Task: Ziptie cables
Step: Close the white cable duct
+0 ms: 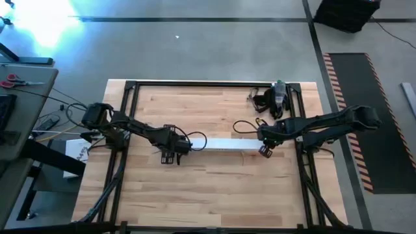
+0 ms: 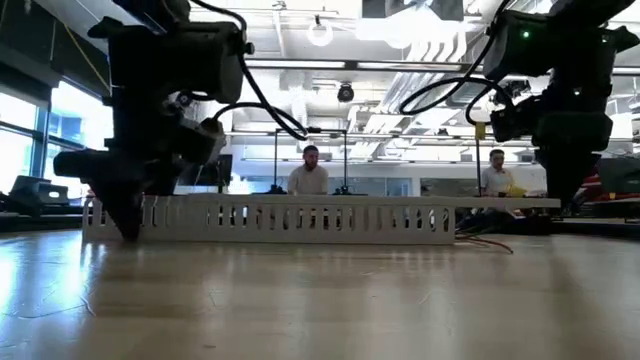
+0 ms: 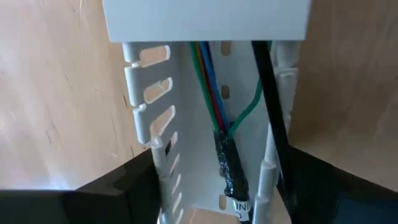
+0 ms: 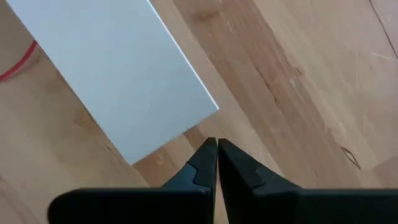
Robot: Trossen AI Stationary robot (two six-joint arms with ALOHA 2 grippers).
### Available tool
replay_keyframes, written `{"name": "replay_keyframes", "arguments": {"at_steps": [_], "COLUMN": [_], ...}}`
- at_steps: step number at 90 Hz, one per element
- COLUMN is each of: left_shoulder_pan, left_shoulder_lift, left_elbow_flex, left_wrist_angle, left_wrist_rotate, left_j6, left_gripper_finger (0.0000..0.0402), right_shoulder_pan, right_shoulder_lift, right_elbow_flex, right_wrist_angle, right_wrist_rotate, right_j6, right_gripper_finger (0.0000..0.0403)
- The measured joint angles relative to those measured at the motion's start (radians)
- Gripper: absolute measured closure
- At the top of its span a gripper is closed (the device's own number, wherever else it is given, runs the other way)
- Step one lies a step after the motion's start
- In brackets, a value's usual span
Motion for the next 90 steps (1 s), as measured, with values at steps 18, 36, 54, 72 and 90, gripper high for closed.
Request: {"name": "replay_keyframes", "arguments": {"at_steps": [18, 36, 54, 72, 90], "left_shoulder_pan": [-0.011, -0.025, -0.026, -0.026, -0.027], "left_shoulder_lift": [0.000, 0.001, 0.002, 0.002, 0.005], "left_elbow_flex": [0.000, -0.002, -0.002, -0.002, 0.018], "left_wrist_angle": [0.035, 0.053, 0.092, 0.108, 0.099], "left_wrist_rotate": [-0.015, -0.027, -0.029, -0.029, -0.033], "left_j6": [-0.001, -0.002, -0.002, -0.004, -0.029], "left_gripper_finger": [0.0171, 0.0171, 0.0171, 0.0171, 0.0171], "right_shoulder_pan": [-0.001, -0.001, -0.001, -0.001, -0.001], "right_shoulder_lift": [0.003, 0.003, 0.004, 0.004, 0.010], "right_elbow_flex": [0.000, -0.002, -0.003, -0.003, -0.003], "right_wrist_angle": [-0.028, 0.000, 0.117, 0.170, 0.149], "right_wrist_rotate": [-0.024, 0.000, 0.005, 0.010, 0.017], "right_j6": [0.029, -0.003, -0.045, -0.076, -0.072], "right_gripper_finger": [0.0403, 0.0403, 0.0403, 0.0403, 0.0403]}}
